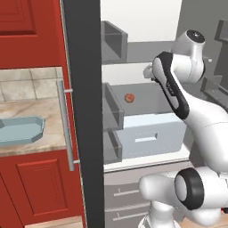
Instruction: Pick the kiwi and peach from the fridge and place them inside the tupperware on the counter.
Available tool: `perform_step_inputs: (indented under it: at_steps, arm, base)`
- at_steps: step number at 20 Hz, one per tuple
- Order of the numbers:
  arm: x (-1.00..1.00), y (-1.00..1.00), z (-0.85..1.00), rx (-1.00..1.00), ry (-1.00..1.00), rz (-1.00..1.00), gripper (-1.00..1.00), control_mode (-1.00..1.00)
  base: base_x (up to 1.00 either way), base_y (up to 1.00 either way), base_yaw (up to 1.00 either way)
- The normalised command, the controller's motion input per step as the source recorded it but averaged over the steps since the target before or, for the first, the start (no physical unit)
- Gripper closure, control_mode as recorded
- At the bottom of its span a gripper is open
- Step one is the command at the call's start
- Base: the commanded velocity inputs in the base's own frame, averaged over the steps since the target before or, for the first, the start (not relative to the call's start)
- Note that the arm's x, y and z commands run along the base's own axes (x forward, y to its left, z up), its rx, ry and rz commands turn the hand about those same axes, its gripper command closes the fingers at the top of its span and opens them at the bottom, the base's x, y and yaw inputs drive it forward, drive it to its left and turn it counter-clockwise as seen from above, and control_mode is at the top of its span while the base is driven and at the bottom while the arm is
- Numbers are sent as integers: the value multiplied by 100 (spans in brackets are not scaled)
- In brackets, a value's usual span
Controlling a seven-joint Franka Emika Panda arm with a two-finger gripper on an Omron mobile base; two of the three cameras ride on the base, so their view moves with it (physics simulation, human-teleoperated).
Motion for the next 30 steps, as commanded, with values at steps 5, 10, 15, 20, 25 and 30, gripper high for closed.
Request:
perform_step_inputs:
  at_steps: [5,10,15,20,25,30]
  arm:
    - [0,0,0,0,0,0,100,100]
    - [0,0,0,0,0,0,100,100]
    - [0,0,0,0,0,0,100,100]
    - [0,0,0,0,0,0,100,100]
    - [0,0,0,0,0,0,100,100]
    - [0,0,0,0,0,0,100,100]
  base:
    - [-100,1,7]
    - [-93,11,5]
    - [-19,72,1]
    - [0,93,0]
    - [0,98,0]
    - [13,86,0]
